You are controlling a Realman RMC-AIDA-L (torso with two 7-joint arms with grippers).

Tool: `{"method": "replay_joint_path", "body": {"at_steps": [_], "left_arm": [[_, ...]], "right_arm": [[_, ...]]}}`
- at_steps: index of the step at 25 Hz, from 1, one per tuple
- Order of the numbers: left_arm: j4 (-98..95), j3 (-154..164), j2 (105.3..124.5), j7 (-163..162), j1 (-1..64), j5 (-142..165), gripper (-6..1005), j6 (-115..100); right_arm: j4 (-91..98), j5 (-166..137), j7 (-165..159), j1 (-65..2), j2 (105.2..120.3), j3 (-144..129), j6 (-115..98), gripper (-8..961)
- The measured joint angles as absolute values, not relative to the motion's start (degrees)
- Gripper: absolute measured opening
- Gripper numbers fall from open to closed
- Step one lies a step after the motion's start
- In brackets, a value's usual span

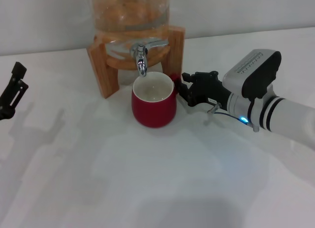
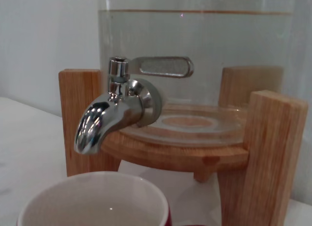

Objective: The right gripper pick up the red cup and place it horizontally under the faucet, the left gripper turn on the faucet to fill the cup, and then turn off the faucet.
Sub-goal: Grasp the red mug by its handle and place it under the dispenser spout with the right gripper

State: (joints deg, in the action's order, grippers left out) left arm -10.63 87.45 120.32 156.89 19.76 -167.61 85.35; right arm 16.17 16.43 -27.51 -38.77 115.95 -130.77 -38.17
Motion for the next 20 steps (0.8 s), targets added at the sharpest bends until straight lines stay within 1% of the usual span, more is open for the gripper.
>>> {"method": "replay_joint_path", "body": {"at_steps": [20], "left_arm": [[-10.6,87.3,120.21,156.9,19.6,-167.6,851,84.8]], "right_arm": [[17.0,16.3,-27.6,-36.3,115.56,-131.0,-40.5,281]]}}
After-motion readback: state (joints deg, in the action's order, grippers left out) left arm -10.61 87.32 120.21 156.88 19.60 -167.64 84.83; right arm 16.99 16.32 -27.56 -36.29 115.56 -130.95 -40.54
